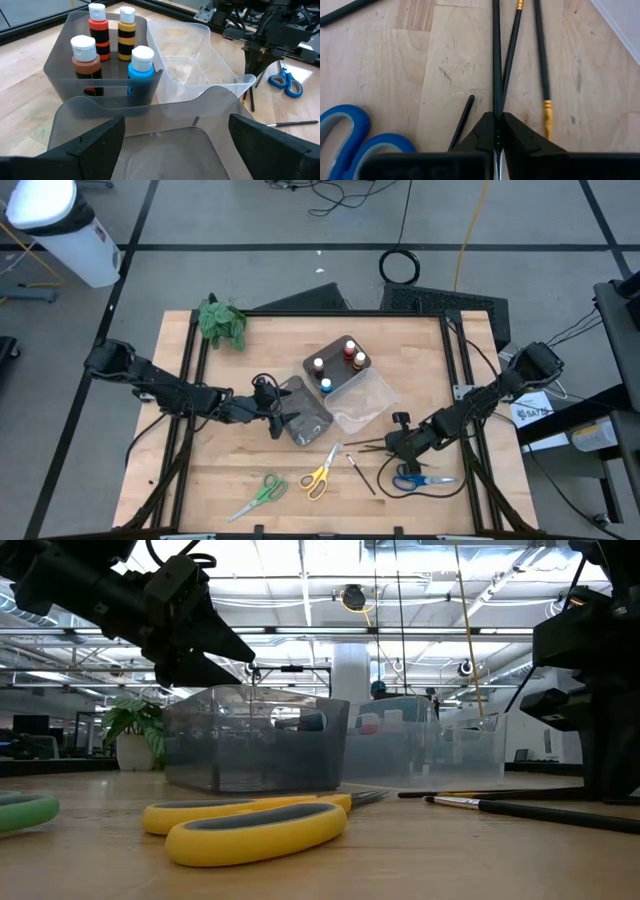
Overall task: Pick & Place Paint Supplies
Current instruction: Put the right silver paintbrush into the transparent bin
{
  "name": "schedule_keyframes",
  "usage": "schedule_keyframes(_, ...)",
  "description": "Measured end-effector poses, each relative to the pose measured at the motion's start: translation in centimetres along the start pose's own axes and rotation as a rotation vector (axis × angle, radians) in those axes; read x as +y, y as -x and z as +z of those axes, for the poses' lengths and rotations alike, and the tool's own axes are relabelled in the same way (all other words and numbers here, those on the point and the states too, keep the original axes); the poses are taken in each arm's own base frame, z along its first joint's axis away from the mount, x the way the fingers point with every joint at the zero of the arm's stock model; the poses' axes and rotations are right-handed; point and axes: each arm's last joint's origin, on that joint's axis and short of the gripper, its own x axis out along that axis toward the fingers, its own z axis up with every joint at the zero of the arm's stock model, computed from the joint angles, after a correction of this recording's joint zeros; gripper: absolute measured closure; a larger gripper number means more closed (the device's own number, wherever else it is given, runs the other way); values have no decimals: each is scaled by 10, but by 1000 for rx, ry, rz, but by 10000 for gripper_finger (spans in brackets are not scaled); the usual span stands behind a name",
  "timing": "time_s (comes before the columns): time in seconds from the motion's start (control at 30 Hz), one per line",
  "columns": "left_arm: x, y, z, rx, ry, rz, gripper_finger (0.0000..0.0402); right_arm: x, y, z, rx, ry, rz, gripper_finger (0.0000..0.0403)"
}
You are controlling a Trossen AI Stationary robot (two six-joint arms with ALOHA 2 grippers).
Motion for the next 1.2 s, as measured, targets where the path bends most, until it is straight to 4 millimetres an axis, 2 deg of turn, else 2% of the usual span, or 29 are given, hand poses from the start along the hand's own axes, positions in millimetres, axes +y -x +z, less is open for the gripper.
schedule_keyframes(0.2,0,0,0,0,5,0,36,1,10,6,-77,-13,30,396)
schedule_keyframes(0.43,0,0,0,-1,18,0,36,0,35,14,-234,-41,71,397)
schedule_keyframes(0.6,0,0,0,-1,20,0,36,2,47,18,-338,-49,67,397)
schedule_keyframes(0.87,0,0,0,-1,19,0,36,8,55,29,-486,-45,81,397)
schedule_keyframes(1.0,0,0,0,-1,19,0,36,1,56,37,-547,-101,57,397)
schedule_keyframes(1.2,0,0,0,-2,19,1,36,-22,62,55,-549,-148,-22,397)
